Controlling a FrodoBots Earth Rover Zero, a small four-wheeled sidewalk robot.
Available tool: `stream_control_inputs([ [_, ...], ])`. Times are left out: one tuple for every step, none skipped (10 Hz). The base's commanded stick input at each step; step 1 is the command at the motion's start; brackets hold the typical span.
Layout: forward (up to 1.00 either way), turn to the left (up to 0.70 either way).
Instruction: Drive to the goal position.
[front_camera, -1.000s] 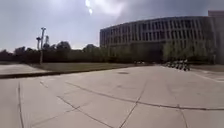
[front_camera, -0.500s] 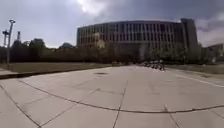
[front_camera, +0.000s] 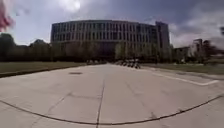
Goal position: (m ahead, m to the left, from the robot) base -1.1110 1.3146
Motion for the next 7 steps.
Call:
stream_control_inputs([
  [0.70,-0.01],
  [0.70,-0.01],
  [0.70,-0.01],
  [0.70,-0.01],
  [0.70,-0.01],
  [0.70,-0.01],
  [0.70,-0.01],
])
